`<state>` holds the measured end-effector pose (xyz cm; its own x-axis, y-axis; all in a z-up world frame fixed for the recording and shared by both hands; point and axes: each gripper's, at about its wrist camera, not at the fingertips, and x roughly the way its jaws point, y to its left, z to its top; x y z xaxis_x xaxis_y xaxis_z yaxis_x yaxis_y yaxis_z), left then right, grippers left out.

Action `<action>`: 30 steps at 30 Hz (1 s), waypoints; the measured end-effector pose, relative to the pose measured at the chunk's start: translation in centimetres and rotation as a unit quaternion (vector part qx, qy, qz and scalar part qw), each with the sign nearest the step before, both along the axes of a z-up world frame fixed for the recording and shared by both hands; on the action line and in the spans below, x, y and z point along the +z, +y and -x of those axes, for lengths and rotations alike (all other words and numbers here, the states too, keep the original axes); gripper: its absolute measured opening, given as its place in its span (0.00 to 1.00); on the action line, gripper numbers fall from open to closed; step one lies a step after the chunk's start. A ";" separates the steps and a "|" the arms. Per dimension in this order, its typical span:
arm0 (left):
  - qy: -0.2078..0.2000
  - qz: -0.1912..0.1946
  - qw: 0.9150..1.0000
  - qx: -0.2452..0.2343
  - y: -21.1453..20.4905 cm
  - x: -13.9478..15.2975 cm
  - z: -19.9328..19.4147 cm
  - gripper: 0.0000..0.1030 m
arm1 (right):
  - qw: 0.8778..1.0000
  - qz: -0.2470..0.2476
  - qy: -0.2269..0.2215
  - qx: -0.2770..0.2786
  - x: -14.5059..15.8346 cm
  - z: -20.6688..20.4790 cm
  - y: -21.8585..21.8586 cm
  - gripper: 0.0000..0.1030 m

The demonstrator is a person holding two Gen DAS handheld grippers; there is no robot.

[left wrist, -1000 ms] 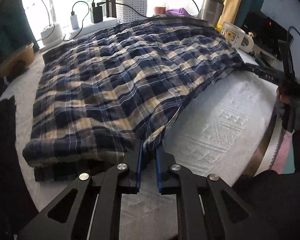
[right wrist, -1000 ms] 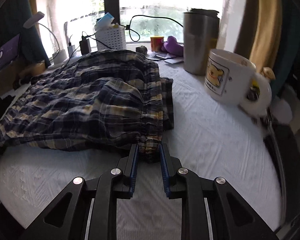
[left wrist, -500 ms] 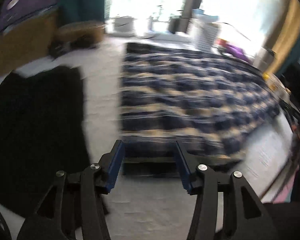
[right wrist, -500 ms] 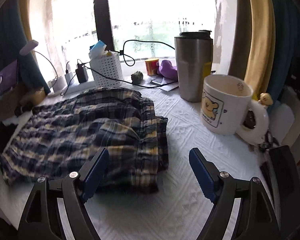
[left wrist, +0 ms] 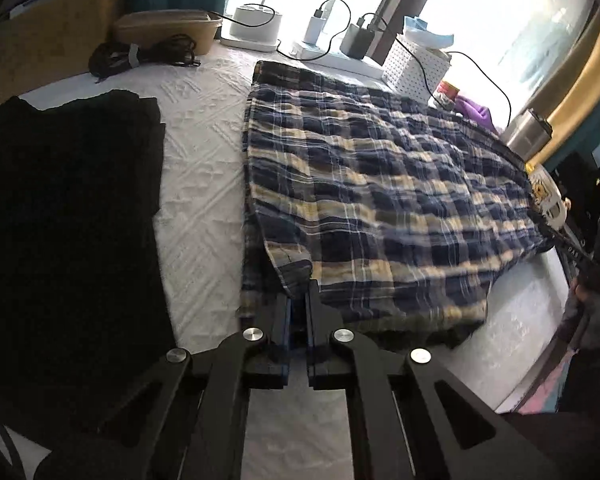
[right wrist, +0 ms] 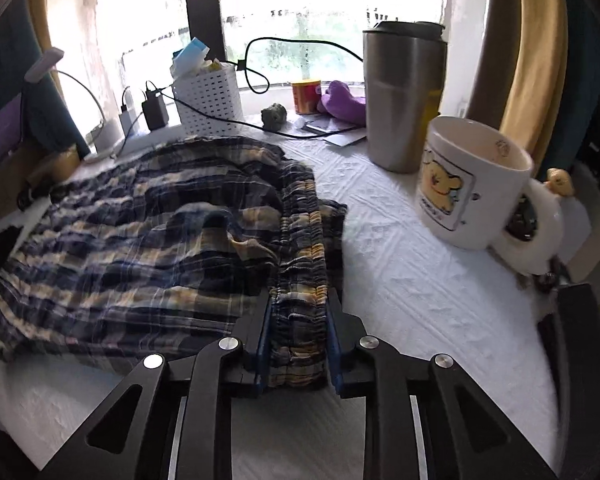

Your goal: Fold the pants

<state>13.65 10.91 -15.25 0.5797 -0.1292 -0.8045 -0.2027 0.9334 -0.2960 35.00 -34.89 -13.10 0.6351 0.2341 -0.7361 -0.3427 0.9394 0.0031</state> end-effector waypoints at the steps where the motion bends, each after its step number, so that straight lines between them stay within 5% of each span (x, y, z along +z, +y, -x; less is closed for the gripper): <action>1: 0.003 0.001 1.000 -0.003 0.1 0.1 0.3 0.04 | 1.000 0.004 0.000 0.000 0.1 0.2 0.0 0.23; 8: 0.027 -0.008 1.000 -0.002 1.5 -0.2 1.4 0.03 | 0.999 0.017 0.030 -0.009 -1.5 1.1 -0.4 0.23; 12: 0.027 -0.010 1.000 -0.008 2.0 0.7 0.7 0.03 | 1.000 0.002 0.003 -0.005 -0.3 1.4 -0.6 0.26; 13: 0.023 -0.013 1.000 -0.007 2.4 1.2 0.4 0.03 | 1.000 0.000 -0.005 -0.005 0.1 1.5 -0.6 0.29; 16: 0.012 -0.032 0.999 -0.002 3.1 2.4 -0.8 0.04 | 0.999 -0.008 -0.046 -0.006 2.4 1.2 -1.1 0.64; 17: 0.008 -0.038 0.999 -0.001 3.4 2.7 -1.0 0.04 | 0.998 -0.019 -0.058 -0.007 3.1 0.8 -1.4 0.65; 25: -0.020 -0.065 0.998 0.003 5.2 4.8 -5.5 0.04 | 0.996 -0.061 -0.054 0.034 4.0 -6.8 -1.7 0.65; 28: -0.026 -0.068 0.997 -0.010 4.9 4.8 -7.2 0.04 | 0.997 -0.041 -0.018 0.062 2.4 -9.8 -0.9 0.46; 30: -0.021 -0.067 0.997 -0.020 4.6 4.3 -8.6 0.04 | 0.995 -0.030 0.009 0.093 1.3 -11.0 0.2 0.42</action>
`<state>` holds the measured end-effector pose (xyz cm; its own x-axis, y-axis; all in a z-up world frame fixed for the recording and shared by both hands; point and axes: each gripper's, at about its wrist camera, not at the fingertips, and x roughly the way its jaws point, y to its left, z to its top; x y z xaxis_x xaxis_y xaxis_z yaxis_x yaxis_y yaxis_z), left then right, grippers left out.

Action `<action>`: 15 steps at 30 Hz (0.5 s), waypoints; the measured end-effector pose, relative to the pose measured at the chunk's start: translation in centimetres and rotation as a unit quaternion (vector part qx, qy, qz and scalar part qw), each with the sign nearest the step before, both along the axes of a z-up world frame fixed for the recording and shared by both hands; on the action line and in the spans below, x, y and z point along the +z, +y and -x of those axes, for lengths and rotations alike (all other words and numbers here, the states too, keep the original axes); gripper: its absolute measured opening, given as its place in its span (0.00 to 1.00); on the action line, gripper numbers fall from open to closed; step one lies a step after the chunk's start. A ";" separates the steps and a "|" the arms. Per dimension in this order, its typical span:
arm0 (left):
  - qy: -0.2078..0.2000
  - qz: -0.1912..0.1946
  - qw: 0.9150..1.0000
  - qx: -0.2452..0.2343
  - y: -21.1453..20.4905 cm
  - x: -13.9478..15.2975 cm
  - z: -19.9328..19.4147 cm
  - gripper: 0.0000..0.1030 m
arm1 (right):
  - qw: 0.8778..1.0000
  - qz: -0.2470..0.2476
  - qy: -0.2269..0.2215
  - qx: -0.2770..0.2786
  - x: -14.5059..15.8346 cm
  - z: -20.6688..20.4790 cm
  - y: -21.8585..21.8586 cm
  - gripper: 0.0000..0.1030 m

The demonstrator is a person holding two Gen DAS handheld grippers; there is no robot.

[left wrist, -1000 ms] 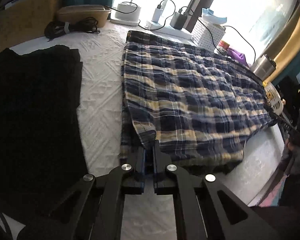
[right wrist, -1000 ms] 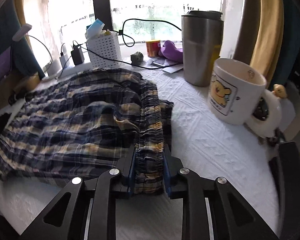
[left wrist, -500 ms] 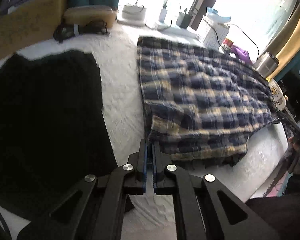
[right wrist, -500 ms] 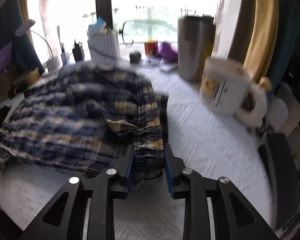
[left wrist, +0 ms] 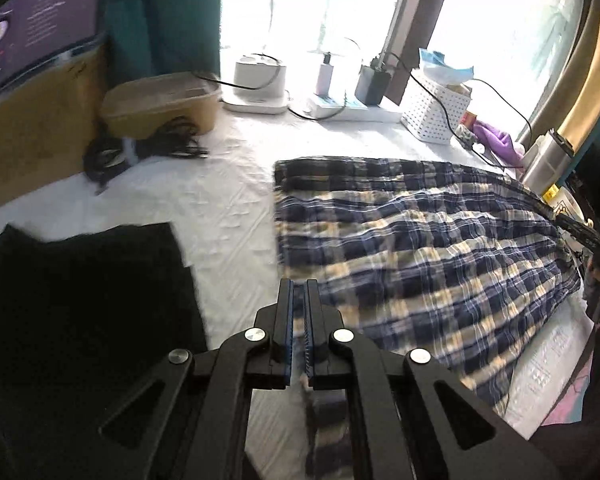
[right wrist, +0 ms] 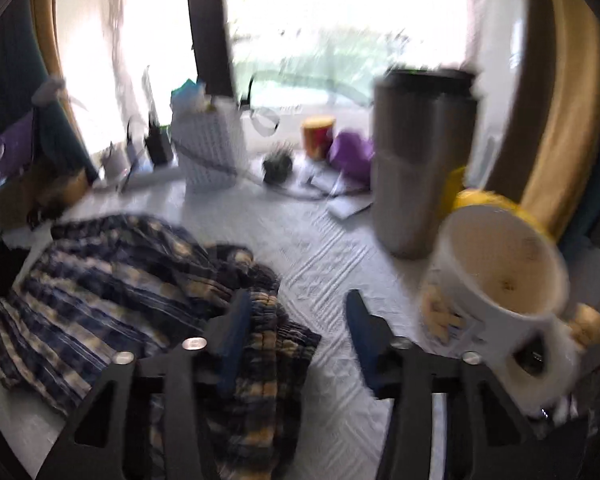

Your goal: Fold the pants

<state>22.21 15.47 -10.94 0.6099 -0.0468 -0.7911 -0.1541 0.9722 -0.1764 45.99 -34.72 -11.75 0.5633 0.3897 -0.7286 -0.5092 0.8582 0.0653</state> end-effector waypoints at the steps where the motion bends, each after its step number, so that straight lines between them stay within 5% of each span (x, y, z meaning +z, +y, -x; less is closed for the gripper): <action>1: 0.003 0.000 1.000 -0.003 -0.2 -0.3 -0.6 0.04 | 1.000 0.006 0.001 0.011 -0.2 -0.1 0.4 0.42; 6: 0.026 -0.003 0.999 -0.018 -0.9 -2.4 -3.4 0.04 | 0.997 0.007 0.019 0.078 -0.8 -0.5 3.8 0.42; 10: 0.032 -0.011 0.999 -0.030 -1.1 -3.2 -5.8 0.30 | 0.996 0.013 0.028 0.087 -1.4 -0.9 5.6 0.31; 15: 0.025 -0.020 0.999 -0.037 -0.7 -2.9 -7.8 0.30 | 0.995 0.015 0.024 0.100 -0.9 -0.2 6.9 0.25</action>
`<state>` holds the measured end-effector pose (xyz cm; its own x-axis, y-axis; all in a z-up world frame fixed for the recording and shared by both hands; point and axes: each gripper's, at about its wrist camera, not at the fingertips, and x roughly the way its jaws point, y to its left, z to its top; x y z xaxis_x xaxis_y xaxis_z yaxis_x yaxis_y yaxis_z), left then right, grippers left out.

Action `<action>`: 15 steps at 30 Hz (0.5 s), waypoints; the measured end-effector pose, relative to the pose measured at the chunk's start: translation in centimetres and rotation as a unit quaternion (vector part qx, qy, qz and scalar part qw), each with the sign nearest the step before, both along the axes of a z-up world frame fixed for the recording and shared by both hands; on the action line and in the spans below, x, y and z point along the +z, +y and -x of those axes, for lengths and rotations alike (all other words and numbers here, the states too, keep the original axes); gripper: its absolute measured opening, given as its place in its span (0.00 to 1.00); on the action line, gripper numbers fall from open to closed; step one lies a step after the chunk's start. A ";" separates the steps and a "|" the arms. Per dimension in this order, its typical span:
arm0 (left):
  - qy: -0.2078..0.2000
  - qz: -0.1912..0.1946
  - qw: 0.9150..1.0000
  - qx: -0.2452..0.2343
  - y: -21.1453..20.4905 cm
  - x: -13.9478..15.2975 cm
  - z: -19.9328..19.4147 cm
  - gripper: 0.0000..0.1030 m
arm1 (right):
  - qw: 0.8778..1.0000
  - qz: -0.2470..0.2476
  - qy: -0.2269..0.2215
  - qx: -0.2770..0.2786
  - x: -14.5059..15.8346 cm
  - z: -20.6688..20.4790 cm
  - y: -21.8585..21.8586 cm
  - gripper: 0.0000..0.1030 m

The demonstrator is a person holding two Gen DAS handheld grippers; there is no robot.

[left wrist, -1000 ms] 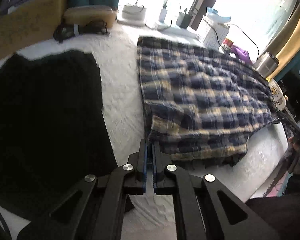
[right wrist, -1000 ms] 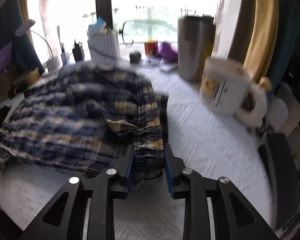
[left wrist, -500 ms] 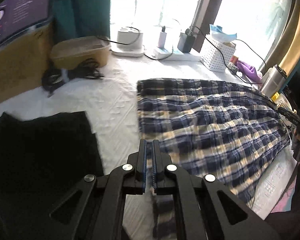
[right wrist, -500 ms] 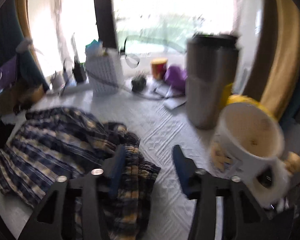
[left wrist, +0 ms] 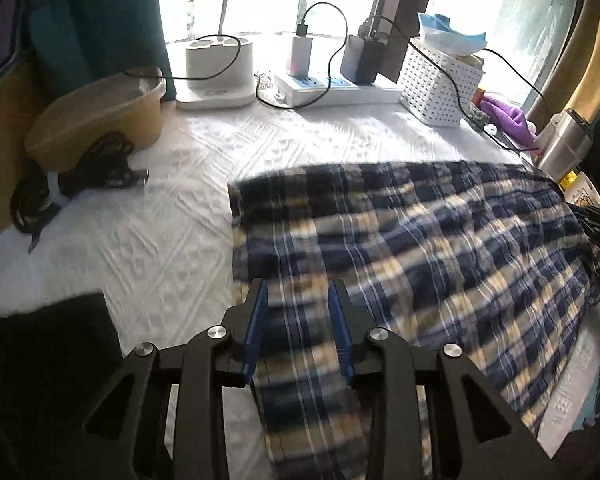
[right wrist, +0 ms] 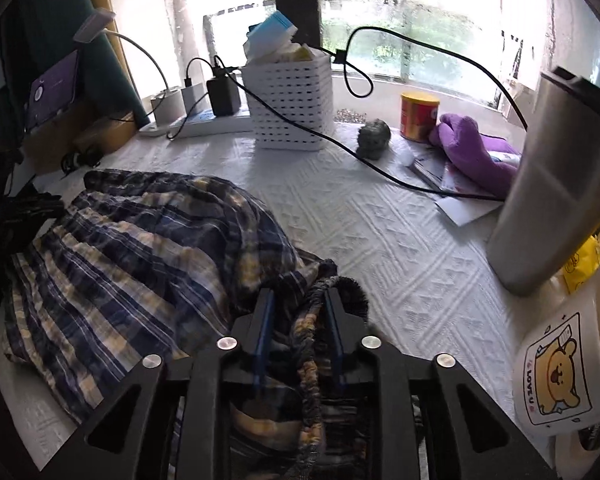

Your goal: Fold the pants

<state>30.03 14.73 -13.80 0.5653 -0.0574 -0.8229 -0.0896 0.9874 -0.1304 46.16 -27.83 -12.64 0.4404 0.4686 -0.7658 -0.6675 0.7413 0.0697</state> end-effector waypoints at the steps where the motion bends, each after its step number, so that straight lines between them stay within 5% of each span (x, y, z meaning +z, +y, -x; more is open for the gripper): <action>1: 0.000 -0.001 1.000 0.000 0.0 0.0 -0.3 0.30 | 1.000 0.002 -0.001 0.005 0.1 0.1 0.3 0.25; 5: 0.000 -0.004 1.000 -0.004 0.2 -0.2 -0.8 0.30 | 0.999 0.001 -0.014 0.033 0.8 2.3 0.9 0.25; 12: 0.007 0.000 1.000 0.005 0.5 -0.8 -0.4 0.30 | 0.998 -0.008 -0.044 -0.033 2.3 3.3 -3.5 0.25; 13: 0.008 0.000 1.000 0.007 0.6 -0.9 -0.3 0.30 | 0.998 -0.002 -0.044 -0.049 2.2 2.8 -4.4 0.27; 15: 0.007 0.001 1.000 0.010 0.7 -0.8 -0.1 0.30 | 0.997 -0.004 -0.042 -0.066 2.0 2.0 -5.5 0.51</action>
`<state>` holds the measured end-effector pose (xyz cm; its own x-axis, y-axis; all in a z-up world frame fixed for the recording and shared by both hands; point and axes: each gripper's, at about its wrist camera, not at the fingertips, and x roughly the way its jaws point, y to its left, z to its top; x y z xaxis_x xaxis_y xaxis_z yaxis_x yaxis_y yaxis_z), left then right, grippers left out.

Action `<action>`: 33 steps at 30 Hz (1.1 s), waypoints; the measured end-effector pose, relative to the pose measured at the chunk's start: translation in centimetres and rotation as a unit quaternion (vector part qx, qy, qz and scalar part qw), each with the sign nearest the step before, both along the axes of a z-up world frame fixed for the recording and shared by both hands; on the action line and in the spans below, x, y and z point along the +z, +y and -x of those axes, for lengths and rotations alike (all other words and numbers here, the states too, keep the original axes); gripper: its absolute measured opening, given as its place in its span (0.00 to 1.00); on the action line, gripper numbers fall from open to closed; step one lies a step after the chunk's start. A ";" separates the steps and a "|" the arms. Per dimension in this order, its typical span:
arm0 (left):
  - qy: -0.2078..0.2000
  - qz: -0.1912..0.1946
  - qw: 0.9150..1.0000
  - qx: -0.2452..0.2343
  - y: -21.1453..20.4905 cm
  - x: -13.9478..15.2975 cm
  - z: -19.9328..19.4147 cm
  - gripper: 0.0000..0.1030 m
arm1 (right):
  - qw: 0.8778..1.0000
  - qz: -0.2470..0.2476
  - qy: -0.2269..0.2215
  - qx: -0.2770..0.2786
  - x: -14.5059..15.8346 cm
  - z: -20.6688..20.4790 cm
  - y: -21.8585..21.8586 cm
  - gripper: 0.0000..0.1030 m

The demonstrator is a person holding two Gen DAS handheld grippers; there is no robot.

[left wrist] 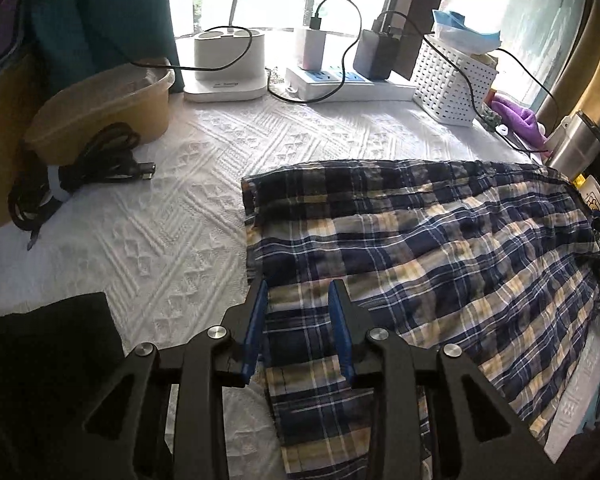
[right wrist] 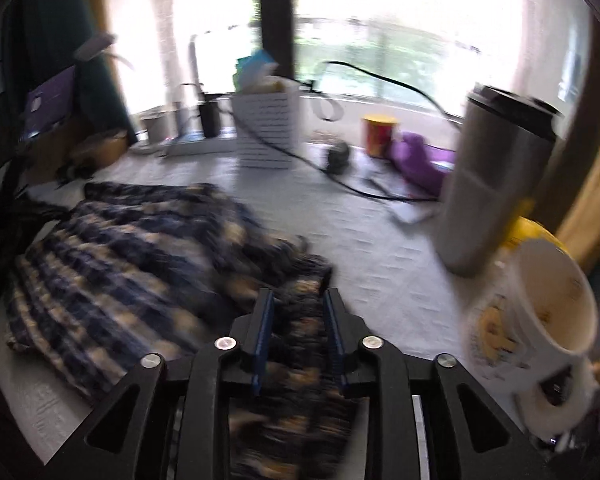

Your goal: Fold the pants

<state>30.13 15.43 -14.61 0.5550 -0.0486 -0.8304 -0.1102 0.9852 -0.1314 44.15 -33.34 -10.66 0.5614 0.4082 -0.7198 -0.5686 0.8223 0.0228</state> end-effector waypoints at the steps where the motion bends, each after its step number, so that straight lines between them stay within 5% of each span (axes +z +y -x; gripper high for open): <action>1: -0.002 0.000 1.000 0.000 0.0 0.1 0.1 0.30 | 1.000 -0.005 0.003 -0.001 -0.1 -0.3 -0.2 0.74; 9: -0.021 -0.006 1.000 0.001 0.1 1.6 1.0 0.30 | 0.997 -0.021 0.039 0.061 -2.7 -4.0 1.2 0.74; 15: -0.028 -0.004 1.000 0.011 0.6 2.1 1.7 0.30 | 0.994 0.006 0.063 0.088 -3.8 -5.3 4.2 0.41; 17: -0.029 -0.003 1.000 0.011 0.7 2.1 1.8 0.30 | 0.993 0.009 0.065 0.094 -3.9 -5.4 4.4 0.12; 28: -0.052 -0.005 0.998 -0.019 -0.3 3.1 2.1 0.30 | 0.999 -0.027 -0.029 -0.007 3.9 0.7 2.6 0.11; 33: -0.054 -0.005 0.998 -0.037 -0.7 3.0 1.7 0.30 | 0.996 -0.049 -0.029 -0.063 4.9 3.0 0.8 0.11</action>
<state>28.46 14.73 -11.63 0.6364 -0.0852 -0.7667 -0.0220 0.9915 -0.1284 41.10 -32.56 -5.72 0.6525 0.3976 -0.6451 -0.4632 0.8830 0.0758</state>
